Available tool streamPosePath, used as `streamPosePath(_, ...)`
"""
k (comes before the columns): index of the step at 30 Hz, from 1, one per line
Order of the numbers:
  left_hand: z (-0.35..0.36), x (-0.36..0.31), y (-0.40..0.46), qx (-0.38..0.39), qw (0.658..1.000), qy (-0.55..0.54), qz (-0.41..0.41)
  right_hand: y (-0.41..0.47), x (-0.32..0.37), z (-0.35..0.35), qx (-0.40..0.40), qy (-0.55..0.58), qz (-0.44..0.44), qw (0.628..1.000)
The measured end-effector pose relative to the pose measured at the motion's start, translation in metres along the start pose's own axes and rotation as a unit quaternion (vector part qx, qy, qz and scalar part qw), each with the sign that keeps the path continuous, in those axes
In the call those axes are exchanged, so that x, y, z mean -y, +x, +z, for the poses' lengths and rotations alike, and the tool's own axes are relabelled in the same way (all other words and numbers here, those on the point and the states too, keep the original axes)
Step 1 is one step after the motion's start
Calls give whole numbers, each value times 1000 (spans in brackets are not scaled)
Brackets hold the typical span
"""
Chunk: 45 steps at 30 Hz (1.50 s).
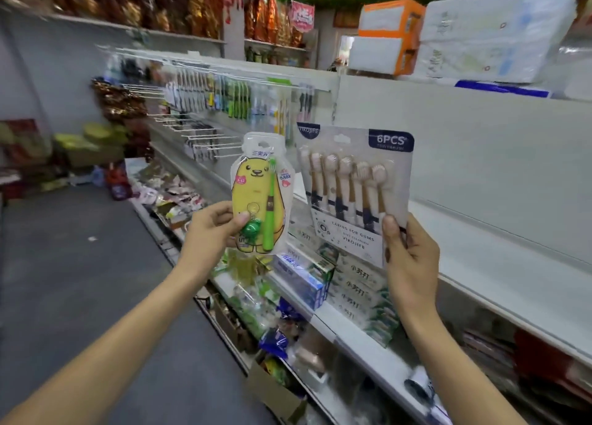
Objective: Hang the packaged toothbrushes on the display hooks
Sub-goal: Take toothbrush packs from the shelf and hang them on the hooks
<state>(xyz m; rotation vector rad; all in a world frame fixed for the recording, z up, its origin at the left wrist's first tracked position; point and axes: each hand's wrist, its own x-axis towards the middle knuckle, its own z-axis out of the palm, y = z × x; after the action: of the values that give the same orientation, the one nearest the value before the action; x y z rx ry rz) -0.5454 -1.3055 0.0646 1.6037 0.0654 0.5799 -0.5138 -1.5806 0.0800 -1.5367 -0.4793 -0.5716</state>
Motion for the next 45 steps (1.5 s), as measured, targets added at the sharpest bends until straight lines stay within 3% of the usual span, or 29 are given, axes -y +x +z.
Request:
streamPosePath(15,-177,46,19,-145,988,44,-34,18,-50,210,163,72,57,982)
streamPosePath(29,-263,105,153,-198,977,61,-58,111,-154,387,205,191,152,948)
streamPosePath(45,-349,180,279,-228,968,49,-93,178,-234,544,247,140,176,942)
